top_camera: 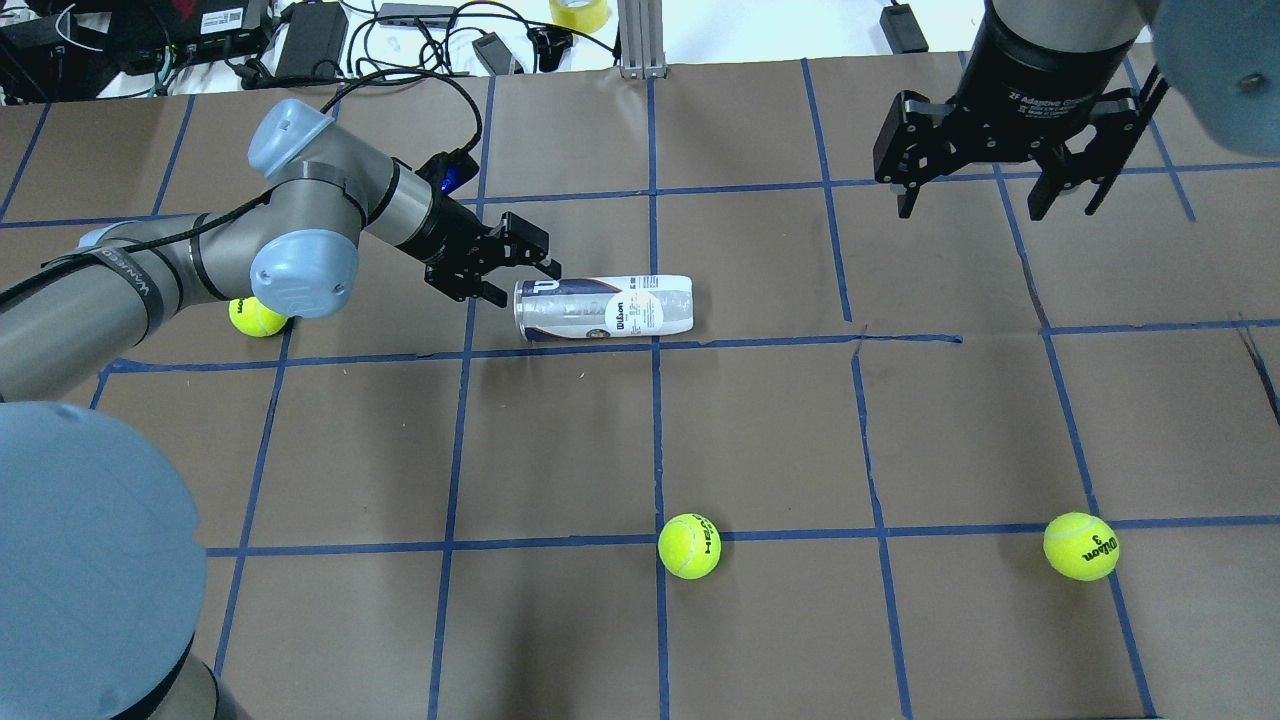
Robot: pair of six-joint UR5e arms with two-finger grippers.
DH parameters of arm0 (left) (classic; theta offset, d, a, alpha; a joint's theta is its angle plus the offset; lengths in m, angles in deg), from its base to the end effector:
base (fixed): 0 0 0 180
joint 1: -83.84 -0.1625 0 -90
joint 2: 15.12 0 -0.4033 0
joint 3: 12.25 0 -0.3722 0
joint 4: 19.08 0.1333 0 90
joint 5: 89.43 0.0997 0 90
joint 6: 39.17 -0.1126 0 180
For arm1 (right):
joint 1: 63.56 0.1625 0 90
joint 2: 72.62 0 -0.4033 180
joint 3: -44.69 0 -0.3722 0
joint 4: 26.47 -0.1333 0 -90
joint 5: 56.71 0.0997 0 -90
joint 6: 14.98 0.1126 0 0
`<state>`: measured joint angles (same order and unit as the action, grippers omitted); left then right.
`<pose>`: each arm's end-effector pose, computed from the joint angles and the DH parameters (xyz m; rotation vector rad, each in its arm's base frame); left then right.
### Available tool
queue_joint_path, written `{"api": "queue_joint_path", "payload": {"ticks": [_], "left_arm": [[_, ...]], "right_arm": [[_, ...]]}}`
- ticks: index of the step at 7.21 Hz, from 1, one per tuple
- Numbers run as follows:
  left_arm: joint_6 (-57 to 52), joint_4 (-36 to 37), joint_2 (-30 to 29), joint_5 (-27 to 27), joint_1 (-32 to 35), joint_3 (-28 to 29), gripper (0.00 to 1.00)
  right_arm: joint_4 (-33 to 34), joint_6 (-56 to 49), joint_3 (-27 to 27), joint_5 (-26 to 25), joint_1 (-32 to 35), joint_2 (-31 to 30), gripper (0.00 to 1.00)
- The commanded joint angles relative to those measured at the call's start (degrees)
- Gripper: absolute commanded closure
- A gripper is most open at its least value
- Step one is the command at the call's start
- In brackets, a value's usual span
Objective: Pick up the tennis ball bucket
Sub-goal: 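Grasp the can's open end with the left gripper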
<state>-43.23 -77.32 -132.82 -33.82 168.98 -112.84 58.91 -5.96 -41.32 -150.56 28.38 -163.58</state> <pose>-0.1481 -0.5827 0.1853 0.0624 -2.5333 -0.0831 0.1414 -0.4599 0.4861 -0.1902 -3.0693 0.0187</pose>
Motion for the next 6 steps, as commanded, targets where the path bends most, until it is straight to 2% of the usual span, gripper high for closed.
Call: {"api": "queue_joint_path", "payload": {"ticks": [1,2,4,6], "left_arm": [[0.11,-0.9,-0.25,-0.5,0.2,-0.13,0.69],[0.2,-1.08,-0.34,-0.33,0.29,-0.13,1.0],[3.17,-3.01,0.1,-0.33,0.29,0.75,1.0],[14.64,-3.36,2.64,5.78,0.82,5.55,1.0]], "right_arm": [[0.58,-0.41,-0.04,0.08,0.0,0.0,0.0],[1.01,-0.41,-0.04,0.77,0.0,0.09,0.0],[2.42,-0.67,-0.04,0.6,0.0,0.09,0.0],[2.07,-0.67,-0.04,0.25,0.35,-0.18,0.0]]}}
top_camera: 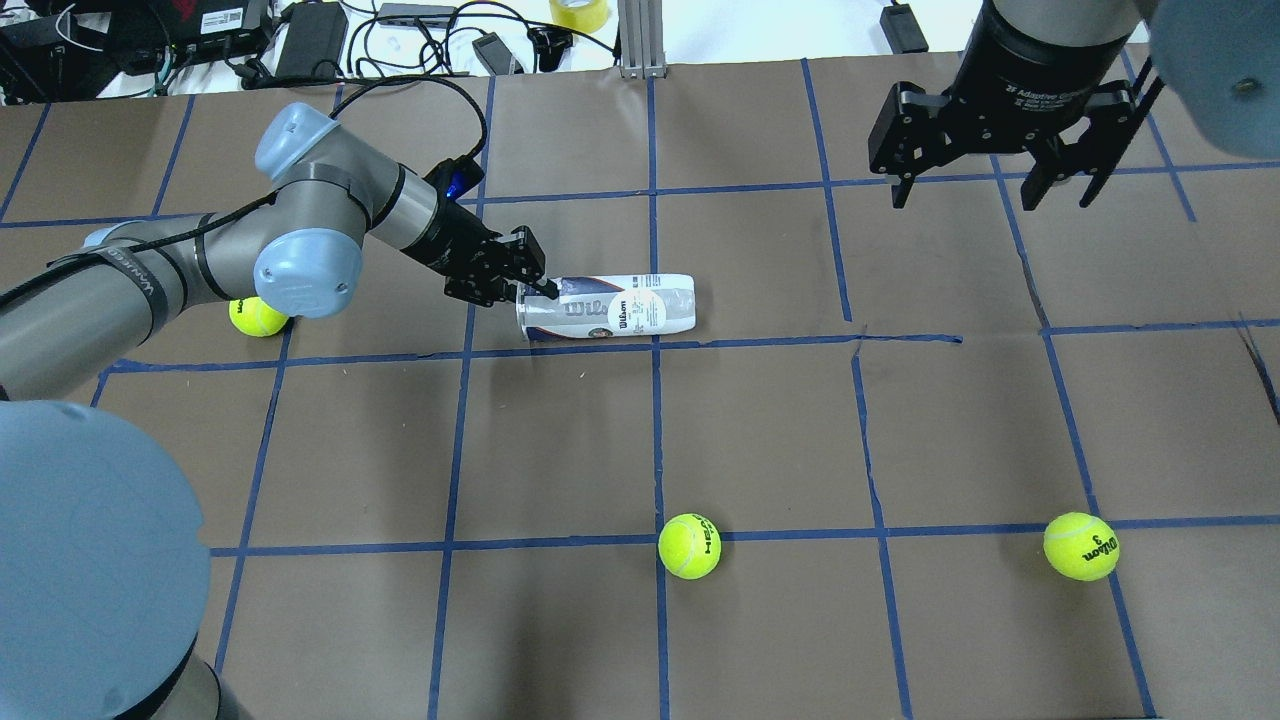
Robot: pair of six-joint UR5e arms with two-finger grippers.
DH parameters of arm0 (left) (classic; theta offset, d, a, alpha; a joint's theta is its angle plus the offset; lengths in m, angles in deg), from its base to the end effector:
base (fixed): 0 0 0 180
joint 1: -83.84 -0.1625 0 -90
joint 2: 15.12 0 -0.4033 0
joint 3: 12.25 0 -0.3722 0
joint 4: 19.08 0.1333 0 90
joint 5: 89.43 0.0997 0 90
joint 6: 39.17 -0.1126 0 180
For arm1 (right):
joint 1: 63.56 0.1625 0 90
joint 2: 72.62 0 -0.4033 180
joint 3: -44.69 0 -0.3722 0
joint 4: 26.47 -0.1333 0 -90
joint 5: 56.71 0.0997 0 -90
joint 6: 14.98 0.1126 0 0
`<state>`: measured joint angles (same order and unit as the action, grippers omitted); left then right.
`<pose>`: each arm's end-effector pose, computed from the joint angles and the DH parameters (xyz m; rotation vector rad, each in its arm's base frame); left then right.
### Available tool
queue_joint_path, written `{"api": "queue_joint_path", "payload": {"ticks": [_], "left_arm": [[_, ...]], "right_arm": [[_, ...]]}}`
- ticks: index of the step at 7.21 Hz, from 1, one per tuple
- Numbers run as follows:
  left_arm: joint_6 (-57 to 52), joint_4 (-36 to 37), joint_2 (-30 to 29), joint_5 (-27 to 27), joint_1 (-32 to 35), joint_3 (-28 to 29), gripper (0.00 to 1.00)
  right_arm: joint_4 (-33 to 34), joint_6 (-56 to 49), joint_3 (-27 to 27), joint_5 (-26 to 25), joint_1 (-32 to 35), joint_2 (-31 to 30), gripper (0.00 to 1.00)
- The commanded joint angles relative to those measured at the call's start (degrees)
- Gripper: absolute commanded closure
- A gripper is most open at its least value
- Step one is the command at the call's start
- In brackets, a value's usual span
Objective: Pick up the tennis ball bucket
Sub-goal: 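Lift the can upright with the left gripper and set it down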
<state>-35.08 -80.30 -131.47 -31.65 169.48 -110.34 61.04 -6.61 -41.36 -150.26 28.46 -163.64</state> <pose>-0.1490 -0.5888 0.2088 0.2265 -2.5667 -0.1256 0.1427 -0.4633 0.4900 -0.1728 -3.0781 0.0751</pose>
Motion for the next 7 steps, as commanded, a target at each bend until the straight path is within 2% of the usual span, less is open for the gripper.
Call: {"api": "queue_joint_path", "payload": {"ticks": [1,2,3,4,6,7], "left_arm": [[9.15,-5.79,2.17,4.18,0.31,8.31,1.0],[12.84,-11.23,2.61,5.93,0.4,15.06,1.0],[14.18,-15.73,2.27,12.12,1.27,21.05,1.0],[14.28,-16.73,2.18,16.45,3.28,23.8,1.0],[12.8,-15.69,1.57,32.41,10.29,24.27,1.0],[8.61,-13.68,1.3,36.23,13.03,24.27,1.0]], "right_arm": [[-0.06,-0.03,0.0,-0.22,0.1,-0.12,0.0],[-0.15,-0.03,0.0,-0.31,0.1,-0.12,0.0],[-0.32,-0.03,0.0,-0.31,0.01,-0.03,0.0],[-0.5,0.15,0.0,-0.31,0.01,-0.12,0.0],[-0.59,0.24,0.0,-0.4,0.01,-0.03,0.0],[-0.67,0.24,0.0,-0.4,-0.08,-0.03,0.0]]}}
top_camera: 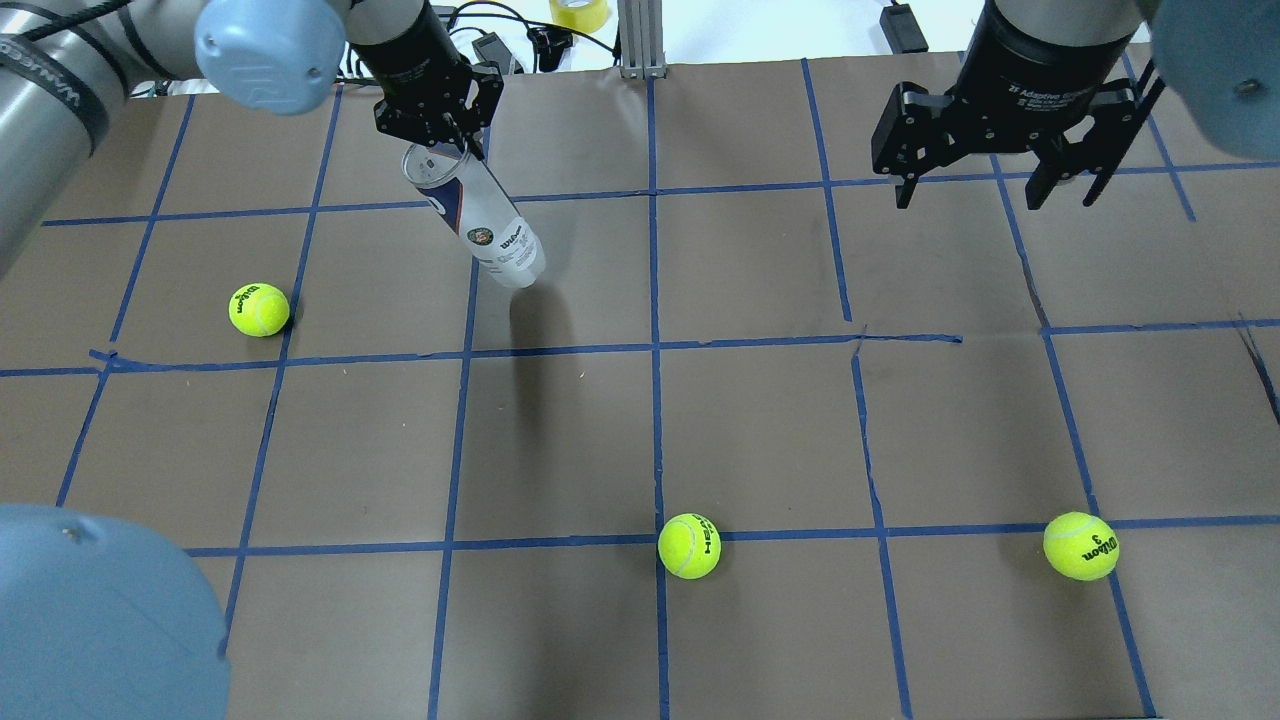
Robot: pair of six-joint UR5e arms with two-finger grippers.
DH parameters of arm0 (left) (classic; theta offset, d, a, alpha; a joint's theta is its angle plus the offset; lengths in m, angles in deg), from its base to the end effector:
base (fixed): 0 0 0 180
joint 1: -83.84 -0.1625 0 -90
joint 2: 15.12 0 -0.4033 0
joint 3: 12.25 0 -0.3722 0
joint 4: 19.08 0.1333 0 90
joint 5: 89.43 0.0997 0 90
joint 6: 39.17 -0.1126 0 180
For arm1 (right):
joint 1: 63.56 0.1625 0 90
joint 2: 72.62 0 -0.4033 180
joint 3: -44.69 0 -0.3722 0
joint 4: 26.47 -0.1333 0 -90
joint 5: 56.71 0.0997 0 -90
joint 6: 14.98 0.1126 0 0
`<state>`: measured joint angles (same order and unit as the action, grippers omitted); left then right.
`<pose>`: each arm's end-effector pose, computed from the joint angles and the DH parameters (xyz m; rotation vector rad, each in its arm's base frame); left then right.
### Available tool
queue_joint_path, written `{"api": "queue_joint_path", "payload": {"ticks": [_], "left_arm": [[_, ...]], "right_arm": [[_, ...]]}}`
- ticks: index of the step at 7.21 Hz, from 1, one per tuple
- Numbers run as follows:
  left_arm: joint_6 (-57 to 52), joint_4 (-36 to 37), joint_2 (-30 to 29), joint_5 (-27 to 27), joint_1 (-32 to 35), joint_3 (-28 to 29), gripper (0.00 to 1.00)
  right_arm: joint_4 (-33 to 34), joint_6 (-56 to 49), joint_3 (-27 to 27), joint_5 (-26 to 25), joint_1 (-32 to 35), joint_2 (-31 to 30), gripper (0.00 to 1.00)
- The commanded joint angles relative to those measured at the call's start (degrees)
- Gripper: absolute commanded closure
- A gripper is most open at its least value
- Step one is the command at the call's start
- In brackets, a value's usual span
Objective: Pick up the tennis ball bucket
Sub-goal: 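Lift the can upright with the left gripper and set it down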
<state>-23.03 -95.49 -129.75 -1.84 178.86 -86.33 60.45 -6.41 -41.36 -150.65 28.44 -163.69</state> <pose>-0.1939 -0.6303 0.3691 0.2959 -3.0682 0.1172 0.1418 -0.4620 0.4894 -0.1780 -3.0705 0.0616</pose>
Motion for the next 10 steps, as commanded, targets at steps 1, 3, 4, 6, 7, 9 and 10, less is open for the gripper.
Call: {"api": "queue_joint_path", "payload": {"ticks": [1,3,4,6,7,9,10], "left_arm": [[-3.13,5.45,-0.94,10.02,5.51,0.08,1.0],[-3.66,6.98,-2.7,7.28,6.84,-0.36,1.0],[-3.48,6.81,-3.4,5.68,7.63,-0.53,1.0],[-3.74,4.71,-3.32,4.26,7.63,-0.54,0.83],[-3.74,4.35,-3.15,4.09,7.63,-0.54,0.69],[-3.48,0.94,-2.27,3.82,7.63,0.07,0.0],[-3.48,-1.78,-0.18,3.82,7.63,0.77,0.0]], "right_arm": [[-0.17,0.13,-0.09,-0.01,-0.07,0.01,0.0],[-0.17,0.21,0.0,-0.1,-0.07,0.01,0.0],[-0.17,0.13,0.0,-0.1,-0.07,0.01,0.0],[-0.35,0.13,0.0,-0.19,-0.07,0.01,0.0],[-0.35,0.13,0.0,-0.19,-0.07,0.01,0.0],[-0.35,0.13,-0.09,-0.19,-0.07,0.01,0.0],[-0.26,-0.05,0.0,-0.27,-0.07,-0.07,0.0]]}}
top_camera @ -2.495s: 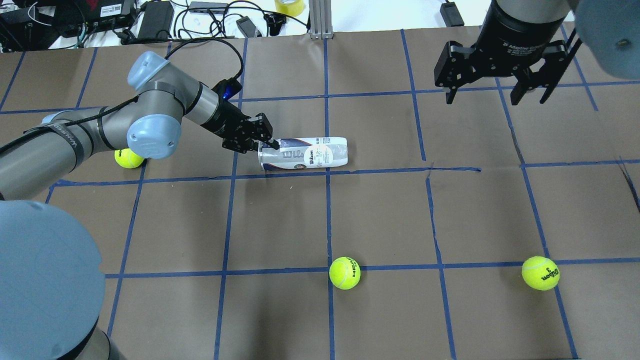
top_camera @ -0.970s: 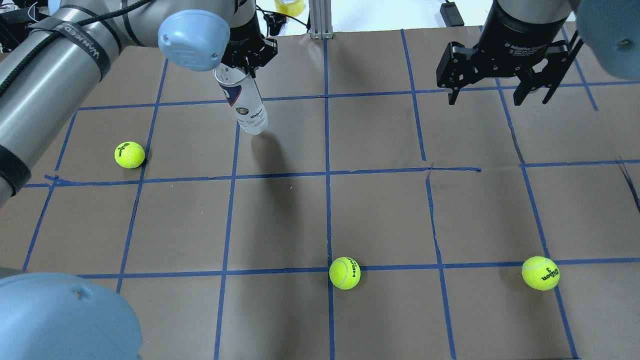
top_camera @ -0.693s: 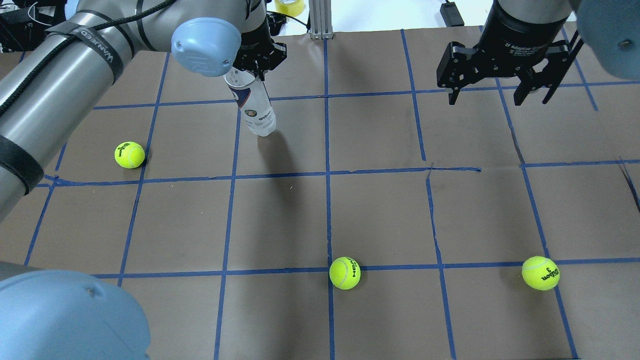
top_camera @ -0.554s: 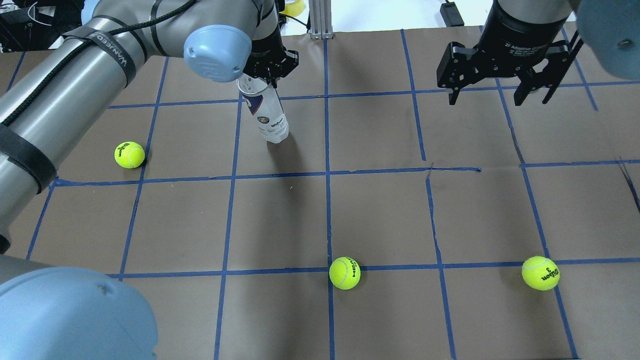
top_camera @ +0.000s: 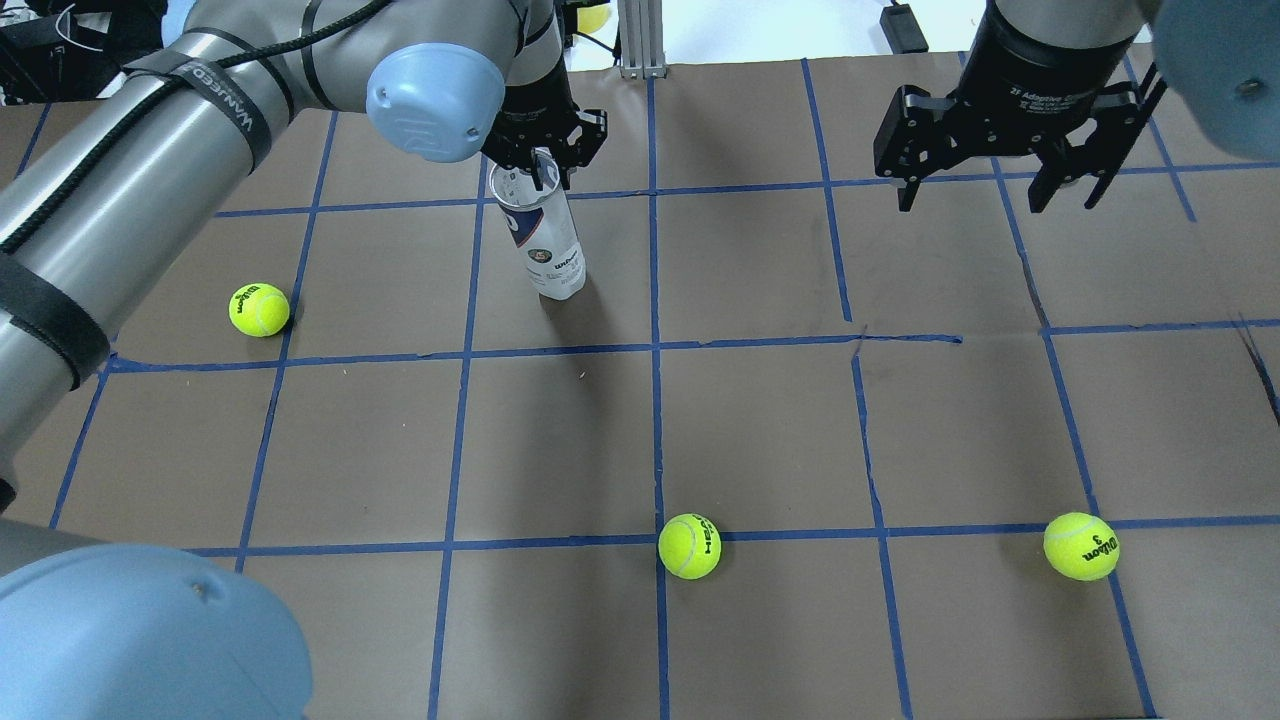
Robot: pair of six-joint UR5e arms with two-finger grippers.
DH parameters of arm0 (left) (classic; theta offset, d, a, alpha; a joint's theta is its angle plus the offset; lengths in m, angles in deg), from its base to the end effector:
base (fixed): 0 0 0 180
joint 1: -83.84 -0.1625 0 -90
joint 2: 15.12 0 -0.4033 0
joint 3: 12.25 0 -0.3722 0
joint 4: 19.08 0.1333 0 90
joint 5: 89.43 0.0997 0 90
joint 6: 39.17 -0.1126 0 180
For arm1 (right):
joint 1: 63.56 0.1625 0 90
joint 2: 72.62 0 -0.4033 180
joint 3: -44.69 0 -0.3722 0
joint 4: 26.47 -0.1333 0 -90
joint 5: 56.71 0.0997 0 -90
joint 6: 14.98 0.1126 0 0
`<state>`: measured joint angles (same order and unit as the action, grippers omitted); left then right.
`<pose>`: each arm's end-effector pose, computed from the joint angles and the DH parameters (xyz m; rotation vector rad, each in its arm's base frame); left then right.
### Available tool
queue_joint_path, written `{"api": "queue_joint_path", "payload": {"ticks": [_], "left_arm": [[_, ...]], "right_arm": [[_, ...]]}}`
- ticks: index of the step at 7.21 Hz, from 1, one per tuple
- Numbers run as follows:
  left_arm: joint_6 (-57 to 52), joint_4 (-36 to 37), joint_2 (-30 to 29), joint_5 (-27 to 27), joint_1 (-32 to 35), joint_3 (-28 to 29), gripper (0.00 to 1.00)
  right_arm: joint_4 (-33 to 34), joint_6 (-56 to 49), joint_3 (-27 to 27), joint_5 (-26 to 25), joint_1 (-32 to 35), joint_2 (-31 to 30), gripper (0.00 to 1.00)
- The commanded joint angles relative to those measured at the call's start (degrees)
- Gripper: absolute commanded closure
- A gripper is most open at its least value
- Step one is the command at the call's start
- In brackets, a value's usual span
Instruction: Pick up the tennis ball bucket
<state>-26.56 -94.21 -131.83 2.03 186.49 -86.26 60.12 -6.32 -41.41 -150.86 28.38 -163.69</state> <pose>-0.2706 -0.6101 0.3485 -0.0004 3.1303 -0.1194 0.1409 -0.4615 0.4884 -0.1815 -3.0662 0.0519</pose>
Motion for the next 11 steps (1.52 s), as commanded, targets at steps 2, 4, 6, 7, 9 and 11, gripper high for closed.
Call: {"api": "queue_joint_path", "payload": {"ticks": [2,4,6,7,9,11], "left_arm": [[-0.21,-11.57,3.76,-0.13,-0.17,7.26,0.0],[-9.63,-17.92,7.44,0.47,-4.01,8.19,0.0],[-11.19,-21.11,12.44,-2.74,-14.45,3.81,0.0],[-12.07,-21.2,15.6,-3.73,-15.46,1.61,0.0],[-15.05,-20.76,20.88,-3.39,-16.43,-5.06,0.0],[-18.49,-20.67,24.5,-1.37,-16.87,-8.15,0.0]], "right_arm": [[0.6,-0.22,0.58,0.02,0.27,-0.16,0.0],[0.59,-0.13,1.2,0.28,0.35,-0.25,0.0],[1.12,-0.31,2.33,0.37,0.18,0.1,0.0],[1.39,-0.31,2.95,0.72,0.18,0.45,0.0],[8.66,-1.79,1.99,1.16,0.26,2.03,0.0],[7.89,-3.9,1.99,6.31,0.09,2.13,0.0]]}}
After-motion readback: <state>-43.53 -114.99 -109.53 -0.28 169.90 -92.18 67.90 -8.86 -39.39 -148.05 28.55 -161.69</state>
